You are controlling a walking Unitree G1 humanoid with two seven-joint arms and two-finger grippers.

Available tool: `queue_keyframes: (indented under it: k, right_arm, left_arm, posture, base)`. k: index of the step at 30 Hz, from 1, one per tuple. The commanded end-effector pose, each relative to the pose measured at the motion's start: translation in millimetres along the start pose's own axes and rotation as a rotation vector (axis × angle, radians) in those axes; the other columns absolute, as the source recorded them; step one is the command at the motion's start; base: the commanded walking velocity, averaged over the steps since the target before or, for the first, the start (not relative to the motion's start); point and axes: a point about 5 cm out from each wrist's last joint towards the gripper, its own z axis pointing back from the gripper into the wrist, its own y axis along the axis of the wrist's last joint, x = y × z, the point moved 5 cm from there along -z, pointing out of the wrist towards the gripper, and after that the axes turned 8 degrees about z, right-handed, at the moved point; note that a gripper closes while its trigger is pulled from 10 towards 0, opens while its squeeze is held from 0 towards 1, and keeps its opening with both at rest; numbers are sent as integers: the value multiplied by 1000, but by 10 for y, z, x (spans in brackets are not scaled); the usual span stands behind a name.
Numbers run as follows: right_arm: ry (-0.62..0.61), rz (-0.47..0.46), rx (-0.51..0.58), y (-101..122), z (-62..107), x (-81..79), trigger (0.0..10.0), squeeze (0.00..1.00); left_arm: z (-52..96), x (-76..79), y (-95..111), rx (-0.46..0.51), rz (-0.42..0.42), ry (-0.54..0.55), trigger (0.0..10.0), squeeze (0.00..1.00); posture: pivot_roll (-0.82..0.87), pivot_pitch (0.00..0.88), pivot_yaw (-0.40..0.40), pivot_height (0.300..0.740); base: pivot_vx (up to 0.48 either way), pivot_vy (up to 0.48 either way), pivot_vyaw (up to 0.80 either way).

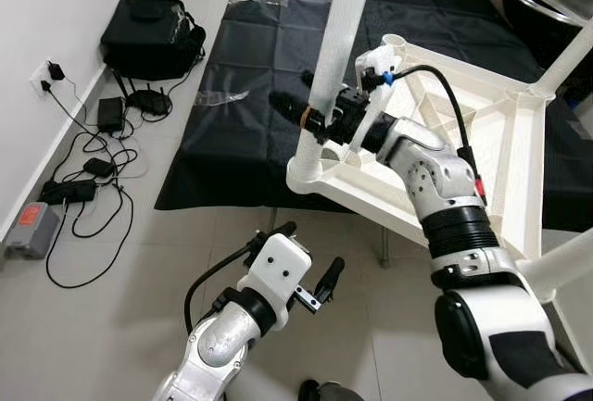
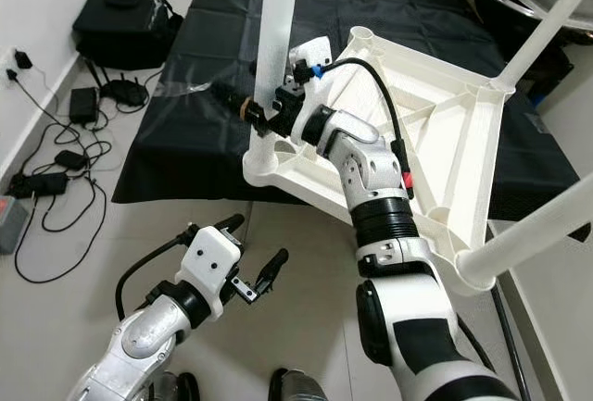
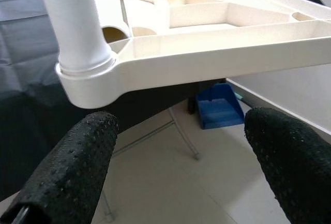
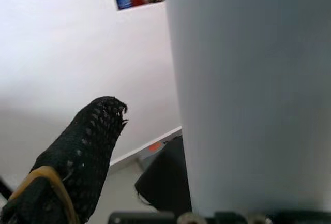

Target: Building children table

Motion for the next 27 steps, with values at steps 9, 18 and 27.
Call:
queue_keyframes:
  k: [9,18,27]
  right_arm:
    - [-179,74,-61,-74,16,283,0,0]
    - [-868,119,-70,60,380,959,0,0]
    - [-1409,-61,-63,9,697,1084,0,0]
  left_arm:
    - [2,42,-41,-20,-3,-10,10000,0]
    - [3,34,-42,-23,-5,-11,10000,0]
    - [8,29,-43,-26,-10,-13,10000,0]
  posture:
    - [118,136,-118,740]
    - [113,143,-110,740]
    - [116,149,-109,740]
  base:
    - [0,0,0]
    - [0,0,0]
    - [0,0,0]
